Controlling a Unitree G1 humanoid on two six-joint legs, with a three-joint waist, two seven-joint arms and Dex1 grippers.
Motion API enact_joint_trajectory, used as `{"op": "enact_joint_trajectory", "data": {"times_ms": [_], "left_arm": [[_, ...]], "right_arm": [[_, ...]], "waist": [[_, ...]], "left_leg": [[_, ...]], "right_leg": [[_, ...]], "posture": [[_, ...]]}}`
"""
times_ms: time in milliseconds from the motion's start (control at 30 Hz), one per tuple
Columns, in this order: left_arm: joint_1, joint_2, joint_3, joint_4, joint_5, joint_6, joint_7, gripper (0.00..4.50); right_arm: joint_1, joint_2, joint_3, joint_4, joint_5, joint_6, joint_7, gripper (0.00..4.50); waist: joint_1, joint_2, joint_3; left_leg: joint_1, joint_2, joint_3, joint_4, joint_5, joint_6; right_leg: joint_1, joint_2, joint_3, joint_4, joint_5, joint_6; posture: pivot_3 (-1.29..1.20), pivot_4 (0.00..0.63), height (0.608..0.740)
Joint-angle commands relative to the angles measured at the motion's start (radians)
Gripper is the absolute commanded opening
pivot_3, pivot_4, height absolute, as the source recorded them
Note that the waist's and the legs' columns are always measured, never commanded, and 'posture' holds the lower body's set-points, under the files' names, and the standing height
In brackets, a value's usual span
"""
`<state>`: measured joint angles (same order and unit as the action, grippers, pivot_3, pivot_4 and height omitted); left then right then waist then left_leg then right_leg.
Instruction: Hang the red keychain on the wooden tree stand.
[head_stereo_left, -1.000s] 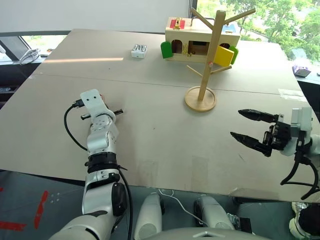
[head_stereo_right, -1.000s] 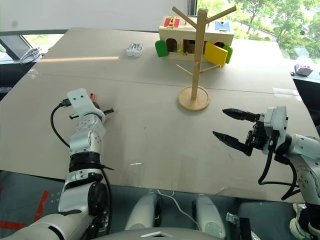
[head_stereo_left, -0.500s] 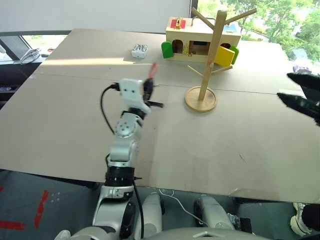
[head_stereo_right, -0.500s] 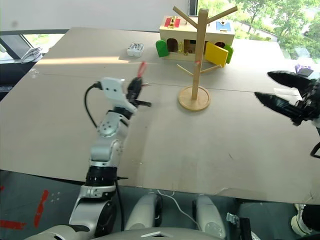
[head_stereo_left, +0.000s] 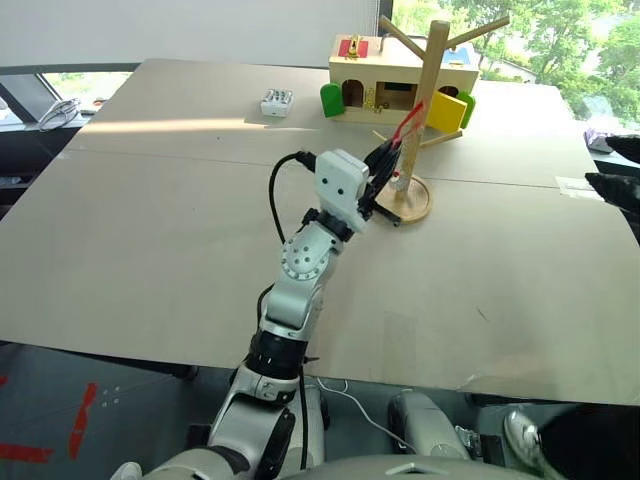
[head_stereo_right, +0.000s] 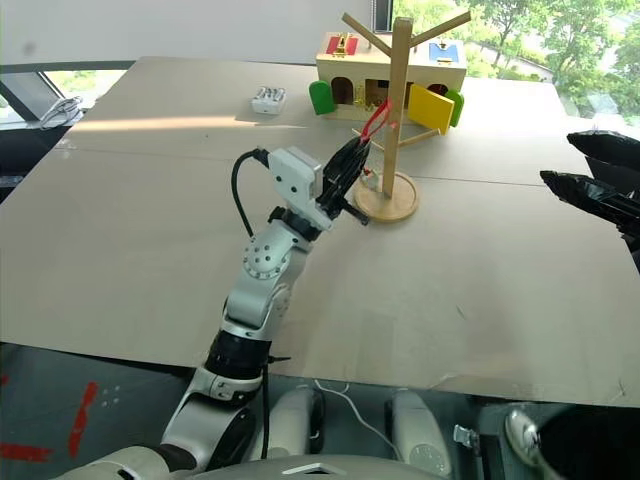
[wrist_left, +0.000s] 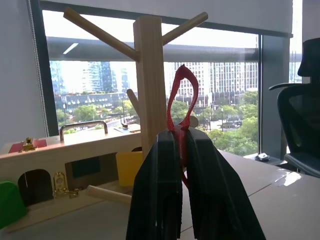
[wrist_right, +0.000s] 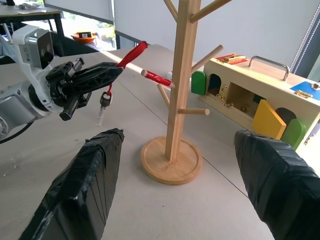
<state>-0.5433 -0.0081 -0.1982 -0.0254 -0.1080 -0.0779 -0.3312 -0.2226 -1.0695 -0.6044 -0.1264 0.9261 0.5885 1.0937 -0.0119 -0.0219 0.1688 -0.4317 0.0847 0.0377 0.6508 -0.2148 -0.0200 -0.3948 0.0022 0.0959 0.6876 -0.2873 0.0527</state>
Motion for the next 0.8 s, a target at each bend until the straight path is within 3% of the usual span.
{"op": "enact_joint_trajectory", "data": {"times_ms": [33, 800], "left_arm": [[-0.031, -0.019, -0.013, 0.02, 0.02, -0.036, 0.001, 0.05], [-0.019, -0.031, 0.014, 0.106, 0.061, -0.055, 0.049, 0.05]], "right_arm": [[-0.001, -0.006, -0.048, -0.026, 0.0, -0.002, 0.009, 3.81], [-0.007, 0.022, -0.023, -0.034, -0.034, -0.025, 0.012, 3.81]], "waist": [[0.0, 0.0, 0.0], [0.0, 0.0, 0.0]], "left_leg": [[0.0, 0.0, 0.0, 0.0, 0.0, 0.0], [0.0, 0.0, 0.0, 0.0, 0.0, 0.0]], "right_leg": [[0.0, 0.0, 0.0, 0.0, 0.0, 0.0], [0.0, 0.0, 0.0, 0.0, 0.0, 0.0]], "posture": [[0.0, 0.15, 0.735], [0.0, 0.15, 0.735]]}}
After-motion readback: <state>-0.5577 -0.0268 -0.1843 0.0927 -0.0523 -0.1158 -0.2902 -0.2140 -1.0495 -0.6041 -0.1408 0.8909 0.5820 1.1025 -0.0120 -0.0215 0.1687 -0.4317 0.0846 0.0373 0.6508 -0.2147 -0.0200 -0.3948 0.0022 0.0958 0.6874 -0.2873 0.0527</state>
